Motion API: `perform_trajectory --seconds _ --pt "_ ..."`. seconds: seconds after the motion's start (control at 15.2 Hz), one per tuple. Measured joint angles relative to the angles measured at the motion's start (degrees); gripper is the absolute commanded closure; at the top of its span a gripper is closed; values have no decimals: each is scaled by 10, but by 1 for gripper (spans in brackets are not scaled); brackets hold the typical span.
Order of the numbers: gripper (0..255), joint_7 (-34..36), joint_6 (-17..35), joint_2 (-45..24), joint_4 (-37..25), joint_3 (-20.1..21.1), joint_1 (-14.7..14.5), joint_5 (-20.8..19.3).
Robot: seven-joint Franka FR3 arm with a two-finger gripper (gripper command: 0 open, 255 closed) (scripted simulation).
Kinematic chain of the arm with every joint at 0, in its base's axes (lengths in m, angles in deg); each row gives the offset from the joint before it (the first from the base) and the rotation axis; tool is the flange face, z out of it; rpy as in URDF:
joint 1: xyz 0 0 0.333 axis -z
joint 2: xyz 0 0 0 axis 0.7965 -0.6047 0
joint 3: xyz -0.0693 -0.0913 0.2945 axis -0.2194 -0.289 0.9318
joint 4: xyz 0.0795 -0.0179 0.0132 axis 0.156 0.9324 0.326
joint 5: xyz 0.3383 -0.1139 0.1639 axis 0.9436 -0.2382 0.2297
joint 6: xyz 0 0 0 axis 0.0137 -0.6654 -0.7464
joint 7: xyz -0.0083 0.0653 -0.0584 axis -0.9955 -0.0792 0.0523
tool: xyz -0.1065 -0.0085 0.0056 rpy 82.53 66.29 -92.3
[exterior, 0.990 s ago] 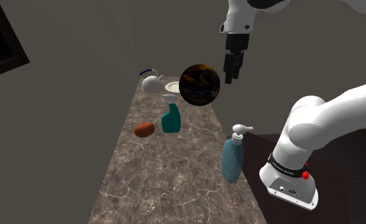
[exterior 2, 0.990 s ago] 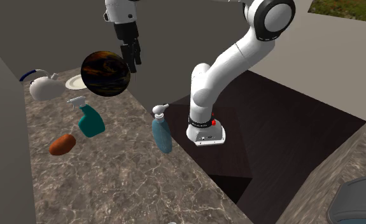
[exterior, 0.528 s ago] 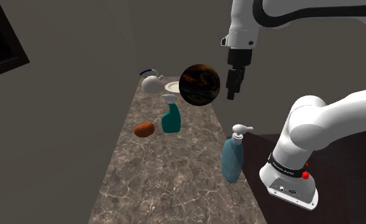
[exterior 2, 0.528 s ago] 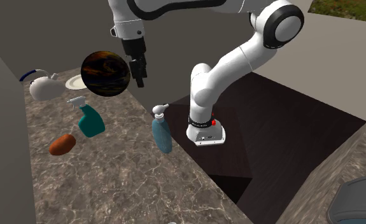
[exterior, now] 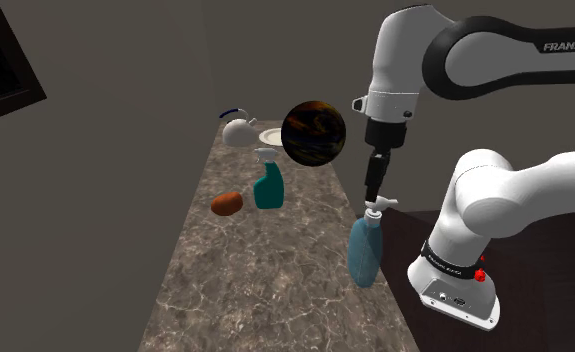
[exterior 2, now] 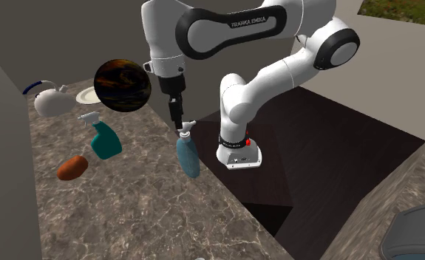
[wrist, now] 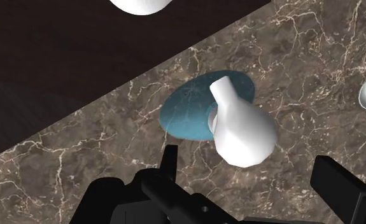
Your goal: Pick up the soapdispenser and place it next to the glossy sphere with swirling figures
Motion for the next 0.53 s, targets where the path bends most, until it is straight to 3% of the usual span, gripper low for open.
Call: perform_trajectory --seconds 0.53 --pt "0 5 50 11 59 27 -18 29"
